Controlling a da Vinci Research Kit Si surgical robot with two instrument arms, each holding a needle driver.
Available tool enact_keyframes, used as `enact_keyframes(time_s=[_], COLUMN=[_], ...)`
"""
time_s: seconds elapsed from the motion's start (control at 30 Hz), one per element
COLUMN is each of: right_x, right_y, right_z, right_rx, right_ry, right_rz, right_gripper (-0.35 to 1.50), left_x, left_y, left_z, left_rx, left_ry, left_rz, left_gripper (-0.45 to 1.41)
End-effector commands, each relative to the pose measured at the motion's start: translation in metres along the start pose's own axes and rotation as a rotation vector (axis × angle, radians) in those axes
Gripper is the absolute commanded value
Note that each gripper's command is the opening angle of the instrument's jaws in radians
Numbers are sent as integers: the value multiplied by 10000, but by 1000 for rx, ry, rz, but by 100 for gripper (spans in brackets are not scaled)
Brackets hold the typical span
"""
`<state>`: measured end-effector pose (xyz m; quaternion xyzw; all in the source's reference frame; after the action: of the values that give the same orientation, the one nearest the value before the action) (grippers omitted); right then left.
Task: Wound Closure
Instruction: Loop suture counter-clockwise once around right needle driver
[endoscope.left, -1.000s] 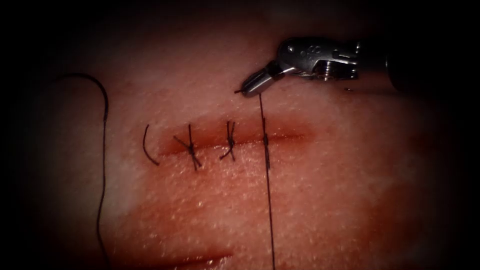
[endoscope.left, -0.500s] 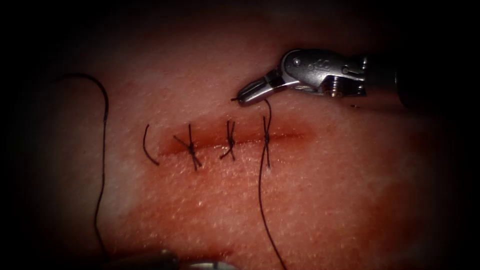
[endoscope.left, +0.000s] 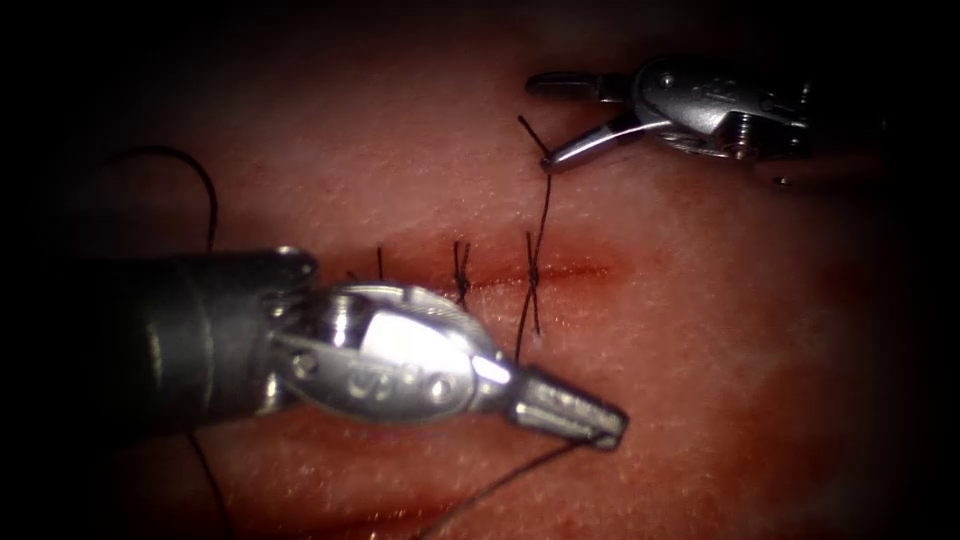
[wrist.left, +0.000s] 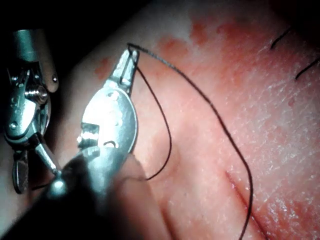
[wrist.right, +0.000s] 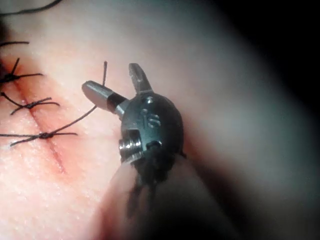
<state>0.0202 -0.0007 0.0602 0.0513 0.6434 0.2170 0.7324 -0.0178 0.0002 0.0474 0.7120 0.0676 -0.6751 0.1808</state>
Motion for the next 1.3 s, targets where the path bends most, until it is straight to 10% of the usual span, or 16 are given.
enact_keyframes(time_s=[0.03, 0.3, 0.47, 0.83, 1.3], right_x=[3, 14, -14, -46, -35], right_y=[1, -34, -81, -134, -139], right_z=[-2, -39, -33, 35, 42], right_rx=[-23, -100, 8, 115, 158], right_ry=[9, 53, 108, 194, 500], right_rz=[-10, -87, -103, -49, 172], right_gripper=[132, 125, -35, -35, -35], left_x=[-7, -23, -33, -73, -164], left_y=[-9, -30, -49, -72, -33], left_z=[0, -19, -28, -52, -78], left_rx=[2, 40, 52, 120, 194], left_ry=[-2, 2, 0, 34, -92], left_rz=[2, 10, 8, 22, 11], left_gripper=[-45, -45, -45, -45, -45])
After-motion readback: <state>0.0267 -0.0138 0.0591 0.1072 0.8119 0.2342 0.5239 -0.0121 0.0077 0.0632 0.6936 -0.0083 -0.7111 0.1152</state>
